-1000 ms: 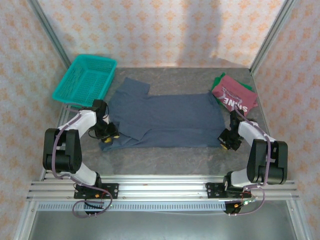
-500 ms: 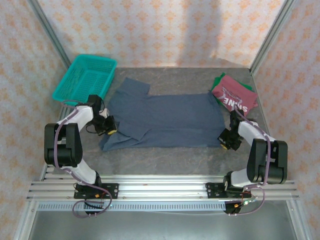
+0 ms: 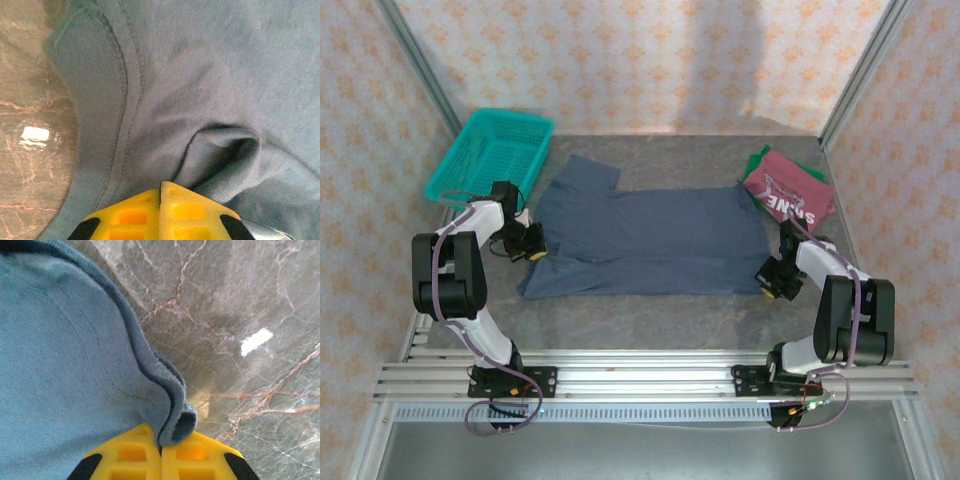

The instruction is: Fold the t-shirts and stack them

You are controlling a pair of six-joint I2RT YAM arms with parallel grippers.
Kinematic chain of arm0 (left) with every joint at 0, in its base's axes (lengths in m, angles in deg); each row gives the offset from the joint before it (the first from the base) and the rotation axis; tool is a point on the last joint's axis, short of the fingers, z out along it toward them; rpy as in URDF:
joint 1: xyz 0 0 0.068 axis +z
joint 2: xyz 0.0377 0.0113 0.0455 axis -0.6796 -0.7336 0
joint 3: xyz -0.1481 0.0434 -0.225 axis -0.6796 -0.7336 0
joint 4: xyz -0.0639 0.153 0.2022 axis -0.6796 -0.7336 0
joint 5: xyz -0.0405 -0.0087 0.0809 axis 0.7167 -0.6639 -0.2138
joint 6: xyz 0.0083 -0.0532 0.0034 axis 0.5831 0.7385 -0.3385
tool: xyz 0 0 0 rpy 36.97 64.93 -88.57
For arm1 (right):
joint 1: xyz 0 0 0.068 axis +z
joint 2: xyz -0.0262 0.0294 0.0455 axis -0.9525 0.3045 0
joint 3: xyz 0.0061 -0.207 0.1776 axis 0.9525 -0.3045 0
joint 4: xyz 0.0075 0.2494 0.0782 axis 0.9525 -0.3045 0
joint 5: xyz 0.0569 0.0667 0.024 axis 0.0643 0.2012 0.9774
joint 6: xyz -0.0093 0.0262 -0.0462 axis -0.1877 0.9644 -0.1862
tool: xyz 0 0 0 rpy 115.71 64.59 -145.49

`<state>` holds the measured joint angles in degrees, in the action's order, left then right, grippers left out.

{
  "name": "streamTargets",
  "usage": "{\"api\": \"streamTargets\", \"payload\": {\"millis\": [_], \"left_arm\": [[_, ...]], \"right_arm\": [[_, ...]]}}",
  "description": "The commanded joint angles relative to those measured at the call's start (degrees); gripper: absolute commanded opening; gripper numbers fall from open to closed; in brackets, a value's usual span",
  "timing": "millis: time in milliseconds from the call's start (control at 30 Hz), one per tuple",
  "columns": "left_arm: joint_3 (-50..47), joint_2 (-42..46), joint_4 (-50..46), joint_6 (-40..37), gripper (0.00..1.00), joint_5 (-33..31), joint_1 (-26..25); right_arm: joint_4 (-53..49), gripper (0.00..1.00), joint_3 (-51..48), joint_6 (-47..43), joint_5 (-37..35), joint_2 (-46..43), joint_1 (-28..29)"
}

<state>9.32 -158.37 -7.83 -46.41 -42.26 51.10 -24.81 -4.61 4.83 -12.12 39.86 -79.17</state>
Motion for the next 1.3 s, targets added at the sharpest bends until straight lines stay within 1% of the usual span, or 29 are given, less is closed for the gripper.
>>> {"api": "streamTargets", "payload": {"millis": [0,67,167,200,233,300,367,433,500,533,633,700,733,833,900,1000,1133,1267], "left_arm": [[1.21,1.80,-2.03,-0.24,0.15,-4.64,0.22],[1.21,5.32,-2.17,1.34,0.25,-6.21,0.18],[2.29,12.13,-3.09,4.20,0.46,-7.57,-1.84],[3.39,13.89,-5.14,4.43,0.50,-9.73,-3.36],[4.83,15.41,-7.22,4.94,0.51,-11.31,-4.55],[5.48,19.21,-8.99,7.56,0.54,-10.49,-5.95],[3.93,22.91,-8.25,11.78,0.58,-6.25,-7.70],[0.95,25.72,-6.93,17.74,0.60,-1.98,-9.80],[-3.44,28.25,-3.96,24.24,0.61,0.11,-11.96],[-6.04,29.72,-1.31,27.62,0.62,0.86,-13.21],[-12.41,31.95,7.56,37.89,0.64,0.67,-17.23],[-15.27,31.20,12.30,42.69,0.64,-0.26,-19.20],[-16.38,30.55,14.85,44.78,0.64,-0.54,-19.95],[-18.26,28.57,19.12,48.70,0.63,-3.56,-21.78],[-18.83,27.06,22.51,50.92,0.60,-3.94,-22.58],[-18.10,23.44,24.43,52.80,0.58,-3.72,-23.83],[-18.09,20.03,23.87,54.33,0.53,-2.85,-24.77],[-18.66,20.16,21.80,54.49,0.52,-3.11,-25.03]], "right_arm": [[-0.66,0.07,1.31,-0.87,-0.53,0.54,-0.13],[-0.79,0.08,1.55,-0.92,-0.22,0.38,-0.12],[-0.94,0.10,1.98,-1.11,-0.09,0.20,-0.11],[-0.91,0.12,2.14,-1.09,0.08,0.19,-0.12],[-1.05,0.14,2.29,-1.09,0.35,0.16,-0.13],[-1.06,0.20,2.60,-1.32,1.02,0.15,-0.07],[-1.08,0.34,2.98,-1.62,1.58,0.15,-0.12],[-1.03,0.49,3.29,-1.90,2.42,0.10,-0.09],[-0.64,0.62,3.30,-2.51,4.14,-0.38,-0.12],[-0.02,0.67,3.32,-3.12,5.59,-0.95,-0.11],[2.31,0.77,2.91,-4.81,9.07,-4.64,0.01],[3.85,0.93,2.98,-5.53,10.51,-7.74,0.15],[4.76,0.99,2.99,-5.81,11.47,-9.22,0.23],[6.16,0.99,3.53,-6.00,14.58,-12.20,0.83],[6.24,0.99,4.04,-6.04,15.68,-13.13,1.56],[6.96,0.99,4.31,-5.08,16.52,-13.30,2.84],[8.37,1.00,5.32,-3.81,17.64,-11.05,3.90],[8.54,1.00,7.81,-3.56,17.65,-7.59,4.65]]}}
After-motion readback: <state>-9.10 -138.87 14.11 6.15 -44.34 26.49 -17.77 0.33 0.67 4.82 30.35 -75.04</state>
